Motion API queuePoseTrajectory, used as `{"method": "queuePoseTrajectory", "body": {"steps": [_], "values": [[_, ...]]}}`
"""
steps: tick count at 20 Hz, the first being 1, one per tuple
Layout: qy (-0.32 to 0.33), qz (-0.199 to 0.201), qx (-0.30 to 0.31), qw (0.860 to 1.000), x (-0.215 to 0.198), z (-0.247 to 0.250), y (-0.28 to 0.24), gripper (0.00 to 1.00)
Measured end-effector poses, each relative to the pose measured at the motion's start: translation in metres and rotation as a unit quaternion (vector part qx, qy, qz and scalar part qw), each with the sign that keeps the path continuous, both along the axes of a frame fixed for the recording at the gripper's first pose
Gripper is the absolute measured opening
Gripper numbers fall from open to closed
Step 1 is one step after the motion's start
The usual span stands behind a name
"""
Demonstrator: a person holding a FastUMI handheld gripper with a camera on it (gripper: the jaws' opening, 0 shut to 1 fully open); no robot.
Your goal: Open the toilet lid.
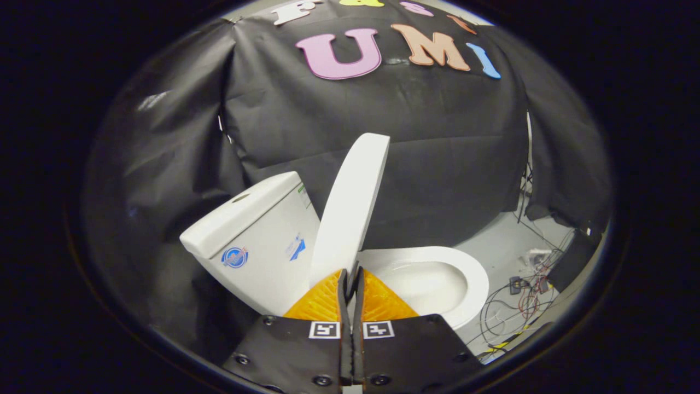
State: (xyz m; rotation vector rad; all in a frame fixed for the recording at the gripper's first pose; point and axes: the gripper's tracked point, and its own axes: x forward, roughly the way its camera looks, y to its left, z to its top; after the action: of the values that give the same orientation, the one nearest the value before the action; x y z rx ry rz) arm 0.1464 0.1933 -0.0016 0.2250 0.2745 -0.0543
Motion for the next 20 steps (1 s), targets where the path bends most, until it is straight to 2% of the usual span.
{"method": "queuePoseTrajectory", "body": {"steps": [12, 20], "values": [[-0.026, 0.006, -0.069, 0.997, 0.012, 0.022, 0.034, 0.01], [-0.041, 0.023, -0.105, 0.993, 0.021, 0.034, 0.063, 0.02]]}}
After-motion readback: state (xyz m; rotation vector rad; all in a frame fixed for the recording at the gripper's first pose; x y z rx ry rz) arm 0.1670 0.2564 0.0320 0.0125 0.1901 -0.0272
